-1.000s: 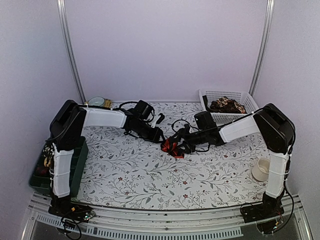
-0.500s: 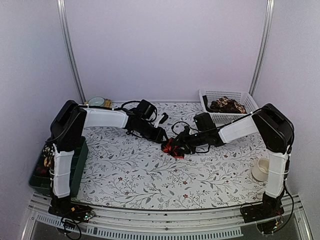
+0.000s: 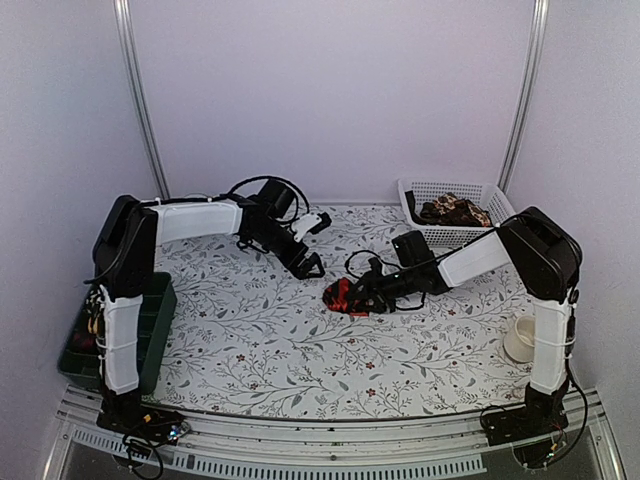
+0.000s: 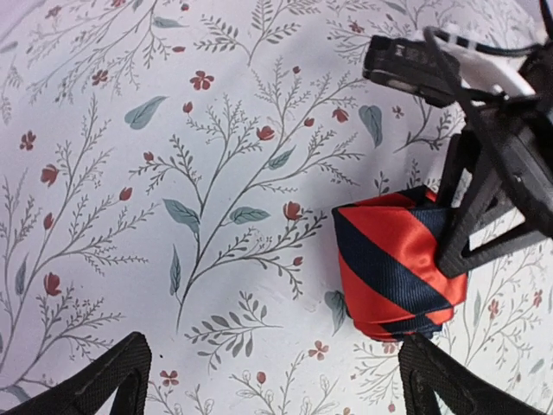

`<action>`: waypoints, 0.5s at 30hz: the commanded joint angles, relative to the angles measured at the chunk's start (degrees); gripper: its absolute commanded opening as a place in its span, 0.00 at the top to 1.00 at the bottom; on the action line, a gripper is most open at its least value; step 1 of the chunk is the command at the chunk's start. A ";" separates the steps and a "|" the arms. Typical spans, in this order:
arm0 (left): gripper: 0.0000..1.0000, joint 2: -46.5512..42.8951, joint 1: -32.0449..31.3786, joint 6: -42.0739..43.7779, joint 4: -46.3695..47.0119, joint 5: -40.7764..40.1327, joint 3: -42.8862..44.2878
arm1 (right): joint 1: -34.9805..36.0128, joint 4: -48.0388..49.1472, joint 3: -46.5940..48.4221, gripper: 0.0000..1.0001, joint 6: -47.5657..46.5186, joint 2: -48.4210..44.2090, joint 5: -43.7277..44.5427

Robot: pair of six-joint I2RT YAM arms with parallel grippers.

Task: Roll the ties
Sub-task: Roll the tie at the center of the board.

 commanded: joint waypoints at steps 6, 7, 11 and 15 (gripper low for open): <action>0.00 -2.75 -2.48 32.58 -5.02 0.38 -4.07 | -2.57 -6.76 2.83 0.66 -5.81 7.28 -3.82; 0.00 -2.37 -2.43 33.66 -4.93 0.39 -3.73 | -2.72 -6.72 3.14 0.66 -6.05 7.67 -4.28; 0.00 0.14 -2.82 37.73 -3.44 -1.08 -2.29 | -2.97 -7.00 4.19 0.66 -6.42 8.44 -5.13; 0.00 0.50 -4.02 41.18 2.25 -3.14 -4.83 | -3.14 -7.48 4.91 0.66 -6.79 8.67 -5.53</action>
